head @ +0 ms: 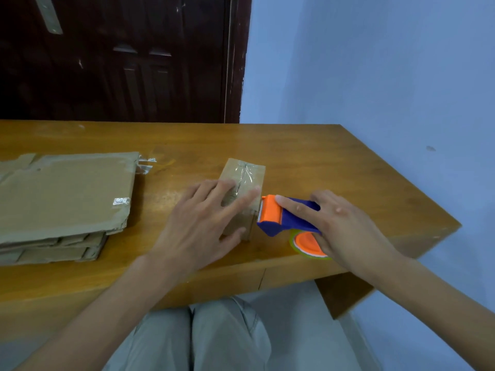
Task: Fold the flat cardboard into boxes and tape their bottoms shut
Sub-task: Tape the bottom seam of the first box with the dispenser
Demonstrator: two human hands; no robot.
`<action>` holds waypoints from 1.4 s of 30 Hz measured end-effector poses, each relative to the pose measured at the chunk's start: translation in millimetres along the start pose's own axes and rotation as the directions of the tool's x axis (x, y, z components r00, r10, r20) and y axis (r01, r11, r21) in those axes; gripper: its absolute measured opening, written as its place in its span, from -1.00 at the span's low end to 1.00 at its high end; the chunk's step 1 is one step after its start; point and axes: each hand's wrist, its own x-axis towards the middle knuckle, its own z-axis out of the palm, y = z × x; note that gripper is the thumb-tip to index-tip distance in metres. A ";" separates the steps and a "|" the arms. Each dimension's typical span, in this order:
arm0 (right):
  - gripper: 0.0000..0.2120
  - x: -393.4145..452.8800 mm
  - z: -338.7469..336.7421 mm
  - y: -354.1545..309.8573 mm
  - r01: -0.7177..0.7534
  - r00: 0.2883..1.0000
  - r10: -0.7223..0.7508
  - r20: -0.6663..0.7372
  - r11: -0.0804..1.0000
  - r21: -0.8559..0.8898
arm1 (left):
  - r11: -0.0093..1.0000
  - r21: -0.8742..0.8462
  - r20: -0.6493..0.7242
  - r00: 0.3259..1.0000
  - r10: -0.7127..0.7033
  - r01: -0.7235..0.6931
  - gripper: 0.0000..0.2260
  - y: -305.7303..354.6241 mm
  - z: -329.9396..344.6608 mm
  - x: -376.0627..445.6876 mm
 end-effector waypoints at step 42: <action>-0.36 48.1 -77.5 -23.9 0.126 0.973 -0.088 0.212 0.977 -0.173 | 0.951 -0.299 0.009 0.996 -0.086 0.085 -0.21 14.0 0.3 -2.0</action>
